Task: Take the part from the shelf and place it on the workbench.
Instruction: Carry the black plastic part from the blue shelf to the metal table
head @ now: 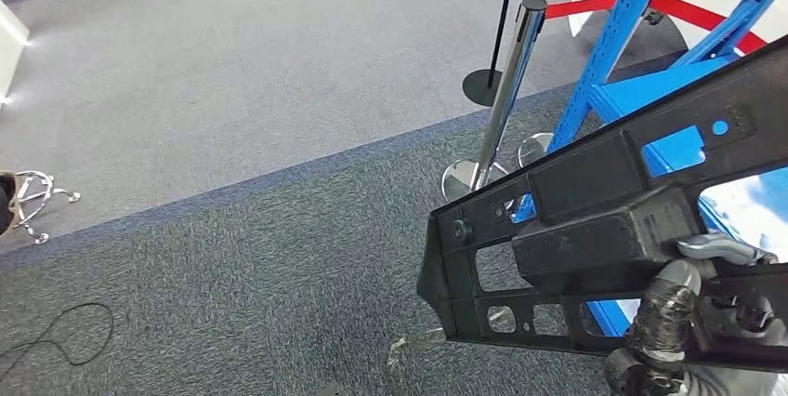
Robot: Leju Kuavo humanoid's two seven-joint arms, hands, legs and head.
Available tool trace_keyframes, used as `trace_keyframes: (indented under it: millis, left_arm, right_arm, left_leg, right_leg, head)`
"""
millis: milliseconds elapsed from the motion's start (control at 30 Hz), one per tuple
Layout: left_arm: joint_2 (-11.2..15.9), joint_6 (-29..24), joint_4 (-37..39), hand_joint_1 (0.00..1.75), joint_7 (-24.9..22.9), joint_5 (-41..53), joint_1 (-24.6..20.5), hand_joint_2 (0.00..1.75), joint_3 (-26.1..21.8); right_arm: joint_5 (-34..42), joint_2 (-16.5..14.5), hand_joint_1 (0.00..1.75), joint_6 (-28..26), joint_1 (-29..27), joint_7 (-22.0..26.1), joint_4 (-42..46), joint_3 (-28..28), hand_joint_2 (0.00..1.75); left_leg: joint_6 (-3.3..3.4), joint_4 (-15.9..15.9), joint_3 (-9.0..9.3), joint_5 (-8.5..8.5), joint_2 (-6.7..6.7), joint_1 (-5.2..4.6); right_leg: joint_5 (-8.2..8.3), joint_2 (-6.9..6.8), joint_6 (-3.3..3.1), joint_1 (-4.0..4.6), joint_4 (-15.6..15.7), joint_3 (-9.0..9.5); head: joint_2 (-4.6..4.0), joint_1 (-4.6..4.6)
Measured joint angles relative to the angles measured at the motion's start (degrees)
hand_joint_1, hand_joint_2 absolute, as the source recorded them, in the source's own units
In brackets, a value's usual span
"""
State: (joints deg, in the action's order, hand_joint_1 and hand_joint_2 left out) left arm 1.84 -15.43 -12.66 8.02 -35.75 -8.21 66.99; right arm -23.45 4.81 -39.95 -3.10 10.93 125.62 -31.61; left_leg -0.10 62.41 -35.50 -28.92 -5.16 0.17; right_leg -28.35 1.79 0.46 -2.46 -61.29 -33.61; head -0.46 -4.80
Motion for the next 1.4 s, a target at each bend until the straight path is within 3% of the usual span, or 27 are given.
trace_keyframes:
  millis: [67,133,167,233,267,333,367,433,500,567,633,667,700,733,800,867,933,1000,1067,1133,1167,1200,1233,1300,1367,1400]
  left_arm:
    - [0.15,0.02,0.01,0.00,-0.59,0.02,-0.22,1.75,0.00]
    - [0.28,0.02,0.02,0.00,-0.90,0.11,-0.46,1.75,0.00]
    - [0.33,0.01,0.02,0.00,-1.09,0.19,-0.49,1.75,0.00]
    - [0.42,-0.09,0.02,0.00,-1.68,0.30,-0.40,1.75,0.00]
    - [0.49,-0.26,0.02,0.00,-2.03,0.34,-0.30,1.75,0.00]
    - [0.64,-0.92,0.02,0.00,-2.49,0.35,-0.07,1.75,0.00]
    - [0.70,-1.32,0.02,0.00,-2.54,0.35,0.04,1.75,0.00]
    - [0.76,-2.02,0.02,0.00,-2.36,0.35,0.31,1.75,0.00]
    - [0.72,-2.39,0.02,0.00,-2.10,0.36,0.43,1.75,0.00]
    - [0.65,-2.51,0.02,0.00,-1.98,0.36,0.42,1.75,0.00]
    - [0.64,-2.49,0.02,0.00,-1.91,0.39,0.54,1.75,0.00]
    - [0.63,-2.38,0.02,0.00,-1.82,0.55,0.64,1.75,0.00]
    - [0.61,-2.20,0.02,0.00,-1.68,0.85,0.75,1.75,0.00]
    - [0.55,-2.02,0.02,0.00,-1.56,1.34,0.84,1.75,0.01]
    - [0.35,-2.17,0.02,0.00,-1.68,2.43,0.85,1.75,0.02]
    - [0.11,-3.11,0.02,0.00,-2.32,2.90,0.79,1.75,0.02]
    - [-0.01,-3.80,0.02,0.00,-2.77,2.90,0.95,1.75,0.02]
    - [-0.05,-4.03,0.02,0.00,-2.93,2.90,1.08,1.75,0.03]
    - [-0.06,-4.13,0.02,0.00,-2.86,2.91,0.97,1.75,0.04]
    - [-0.05,-4.23,0.02,0.00,-2.56,2.95,0.88,1.75,0.04]
    - [-0.10,-4.46,0.02,0.00,-2.46,2.87,0.86,1.75,0.04]
    - [-0.25,-4.82,0.02,0.00,-2.61,2.66,0.81,1.75,0.04]
    - [-0.46,-5.23,0.02,0.00,-3.15,2.40,0.65,1.75,0.04]
    - [-0.97,-5.67,0.02,0.00,-5.26,1.89,-0.26,1.75,0.04]
    - [-1.50,-5.49,0.01,0.00,-7.36,1.62,-1.97,1.75,0.04]
    - [-1.79,-5.50,0.00,0.00,-8.32,1.29,-2.94,1.75,0.04]
  right_arm:
    - [0.37,0.09,1.75,0.01,0.12,0.13,0.02,-0.10,1.75]
    - [0.75,0.22,1.75,0.01,0.14,0.22,0.01,-0.11,1.75]
    - [0.96,0.27,1.75,0.00,0.15,0.36,0.01,-0.12,1.75]
    - [1.55,0.32,1.75,0.00,0.17,1.10,0.01,-0.13,1.75]
    - [2.02,0.33,1.75,0.00,0.17,1.68,0.01,-0.13,1.75]
    - [3.26,0.33,1.75,0.00,0.19,3.00,-0.01,-0.13,1.75]
    - [3.92,0.33,1.75,0.00,0.19,3.56,-0.05,-0.14,1.75]
    - [5.03,0.32,1.75,0.02,0.29,4.32,-0.21,-0.13,1.75]
    - [5.66,0.31,1.75,0.04,0.42,4.85,-0.42,-0.14,1.75]
    - [6.02,0.31,1.75,0.02,0.42,5.26,-0.60,-0.15,1.75]
    - [6.17,0.32,1.75,0.00,0.25,5.36,-0.83,-0.15,1.75]
    - [6.20,0.32,1.75,0.00,0.17,5.42,-0.98,-0.15,1.75]
    - [6.22,0.33,1.75,0.00,0.10,5.61,-1.10,-0.15,1.75]
    - [6.26,0.33,1.75,0.00,0.05,5.91,-1.17,-0.15,1.75]
    - [6.39,0.30,1.75,-0.01,-0.13,6.75,-1.33,-0.15,1.75]
    - [6.48,0.21,1.75,-0.01,-0.47,7.33,-1.44,-0.15,1.75]
    - [6.43,-0.01,1.75,0.00,-0.67,7.47,-1.45,-0.15,1.75]
    - [6.34,-0.28,1.75,0.01,-0.71,7.47,-1.43,-0.15,1.75]
    - [6.34,-0.46,1.75,0.02,-0.83,7.47,-1.41,-0.15,1.75]
    - [6.56,-0.54,1.75,0.02,-0.88,7.48,-1.44,-0.15,1.75]
    - [6.93,-0.54,1.75,0.02,-0.82,7.48,-1.48,-0.16,1.75]
    - [7.55,-0.55,1.75,0.04,-0.61,7.51,-1.56,-0.24,1.75]
    - [8.33,-0.56,1.75,0.09,-0.19,7.58,-1.70,-0.46,1.75]
    - [9.66,-0.74,1.75,0.26,1.01,7.93,-2.12,-1.33,1.75]
    - [10.53,-1.03,1.75,0.45,2.05,8.22,-2.61,-2.19,1.75]
    - [11.28,-1.13,1.75,0.66,2.60,8.25,-2.92,-2.56,1.75]
  left_leg:
    - [-0.64,6.15,-3.09,-2.84,3.63,-0.03]
    - [-0.92,11.63,-6.14,-4.50,4.68,0.12]
    - [-0.88,11.90,-6.41,-3.90,4.84,0.13]
    - [-0.40,6.42,-3.76,-0.20,5.54,0.01]
    - [0.00,2.66,-1.87,1.30,6.86,-0.27]
    - [0.92,-2.33,0.54,2.68,9.02,-1.10]
    - [1.26,-2.94,0.67,2.45,9.38,-1.43]
    - [1.88,-3.84,0.90,2.84,8.07,-1.31]
    - [2.35,-5.41,2.08,3.38,6.72,-0.81]
    - [2.74,-6.18,2.93,3.65,5.47,-0.59]
    - [3.00,-5.93,2.94,3.48,4.04,-0.60]
    - [3.01,-5.67,2.95,3.28,3.19,-0.56]
    - [2.90,-5.26,2.94,3.01,2.27,-0.46]
    - [2.70,-4.66,2.89,2.62,1.32,-0.30]
    - [1.98,-2.95,2.27,1.63,-0.42,-0.09]
    - [1.19,-1.82,1.19,1.08,-1.80,-0.03]
    - [0.66,-1.74,0.53,1.16,-2.78,0.12]
    - [0.18,-0.36,-0.19,0.55,-0.73,0.00]
    - [-0.36,4.81,-2.82,-1.82,2.86,-0.13]
    - [-0.66,11.34,-6.56,-4.10,4.19,-0.06]
    - [-0.64,12.87,-7.60,-4.05,4.36,-0.06]
    - [-0.48,12.32,-7.57,-2.95,4.48,-0.08]
    - [-0.17,9.75,-6.47,-1.03,4.73,-0.15]
    - [0.89,2.33,-3.06,2.49,6.80,-0.75]
    - [1.86,-1.78,-1.30,3.54,8.50,-1.59]
    - [2.10,-2.16,-1.19,3.43,8.43,-1.85]
  right_leg:
    - [-0.18,-1.77,-0.41,0.10,0.21,0.37]
    - [-0.47,-3.61,-0.58,0.25,0.22,0.59]
    - [-0.66,-4.48,-0.58,0.30,0.21,0.75]
    - [-1.06,-5.95,-0.51,0.39,0.24,1.30]
    - [-1.25,-6.57,-0.44,0.44,0.36,1.63]
    - [-1.41,-7.65,-0.10,0.63,0.76,2.09]
    - [-1.40,-8.19,0.11,0.72,1.06,2.25]
    - [-1.46,-9.02,0.70,0.88,1.66,2.77]
    - [-2.57,-6.92,1.09,0.95,0.35,2.72]
    - [-5.25,-3.49,1.11,0.97,-5.27,0.12]
    - [-7.12,-2.25,1.21,0.98,-11.69,-3.69]
    - [-6.61,-2.08,1.36,0.92,-12.73,-4.68]
    - [-5.03,-1.93,1.55,0.81,-11.67,-4.67]
    - [-2.73,-1.54,1.78,0.60,-8.69,-3.67]
    - [-0.26,1.05,2.09,0.01,-2.87,-1.38]
    - [-0.65,3.00,1.74,-0.14,-1.09,-0.65]
    - [-0.70,2.13,0.91,-0.04,-1.00,-0.57]
    - [-0.71,0.68,0.21,-0.18,-0.69,-0.14]
    - [-0.87,-0.93,-0.22,-0.11,-0.42,0.35]
    - [-1.19,-2.70,-0.43,0.10,-0.36,0.67]
    - [-1.40,-3.58,-0.49,0.19,-0.36,0.86]
    - [-1.62,-4.35,-0.51,0.28,-0.35,1.11]
    - [-1.84,-5.04,-0.50,0.38,-0.33,1.42]
    - [-2.22,-6.28,-0.40,0.65,-0.14,2.05]
    - [-2.39,-7.60,-0.04,0.93,0.35,2.49]
    - [-2.39,-8.31,0.21,1.06,0.72,2.72]
  head:
    - [0.00,-0.43]
    - [0.00,-0.47]
    - [0.00,-0.50]
    - [0.00,-0.50]
    - [0.00,-0.47]
    - [0.00,-0.51]
    - [0.00,-0.54]
    - [0.00,-0.60]
    - [0.00,-0.36]
    - [0.00,0.09]
    - [0.00,0.29]
    - [0.00,0.31]
    - [0.00,0.31]
    - [0.00,0.33]
    - [0.00,0.42]
    - [0.00,0.53]
    - [0.00,0.58]
    - [0.00,0.27]
    - [0.00,-0.19]
    - [0.00,-0.31]
    - [0.00,-0.33]
    - [0.00,-0.32]
    - [0.00,-0.32]
    - [0.00,-0.30]
    - [0.00,-0.32]
    - [0.00,-0.33]
